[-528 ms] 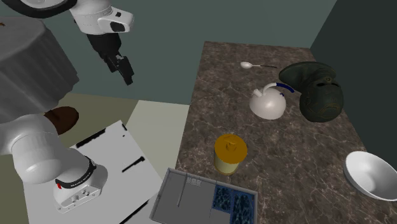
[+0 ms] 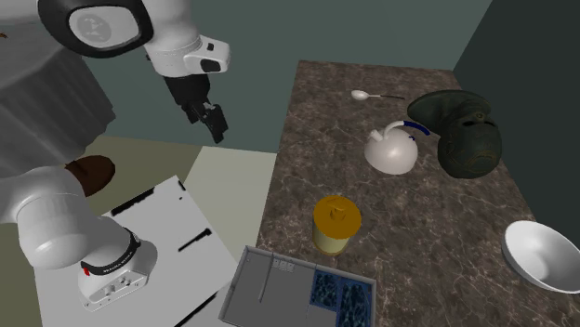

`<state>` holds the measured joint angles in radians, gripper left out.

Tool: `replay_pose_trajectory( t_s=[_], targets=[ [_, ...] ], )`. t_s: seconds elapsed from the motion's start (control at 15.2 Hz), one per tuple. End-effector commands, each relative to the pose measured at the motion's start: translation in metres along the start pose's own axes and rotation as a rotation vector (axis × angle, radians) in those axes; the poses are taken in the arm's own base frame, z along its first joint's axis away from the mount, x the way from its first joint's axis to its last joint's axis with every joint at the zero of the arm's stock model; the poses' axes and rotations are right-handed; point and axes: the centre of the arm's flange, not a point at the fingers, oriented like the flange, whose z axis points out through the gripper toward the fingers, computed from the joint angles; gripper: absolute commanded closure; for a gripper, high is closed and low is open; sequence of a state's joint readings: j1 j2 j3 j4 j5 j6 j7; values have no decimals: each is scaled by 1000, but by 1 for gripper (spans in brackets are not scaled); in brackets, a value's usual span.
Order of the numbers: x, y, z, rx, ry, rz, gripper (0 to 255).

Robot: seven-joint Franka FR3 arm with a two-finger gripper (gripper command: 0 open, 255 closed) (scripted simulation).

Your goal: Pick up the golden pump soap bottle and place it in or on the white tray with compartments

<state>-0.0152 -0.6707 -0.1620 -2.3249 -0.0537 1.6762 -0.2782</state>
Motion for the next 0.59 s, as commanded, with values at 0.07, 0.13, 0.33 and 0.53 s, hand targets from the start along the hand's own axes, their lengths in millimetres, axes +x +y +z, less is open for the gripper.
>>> replay_pose_trajectory(
  t_s=[0.07, 0.13, 0.33, 0.53],
  targets=[
    [9, 36, 15, -4, 12, -6, 0],
    [12, 48, 19, -5, 16, -8, 0],
    [21, 83, 33, -7, 27, -14, 0],
    [31, 118, 46, -10, 38, -19, 0]
  ],
)
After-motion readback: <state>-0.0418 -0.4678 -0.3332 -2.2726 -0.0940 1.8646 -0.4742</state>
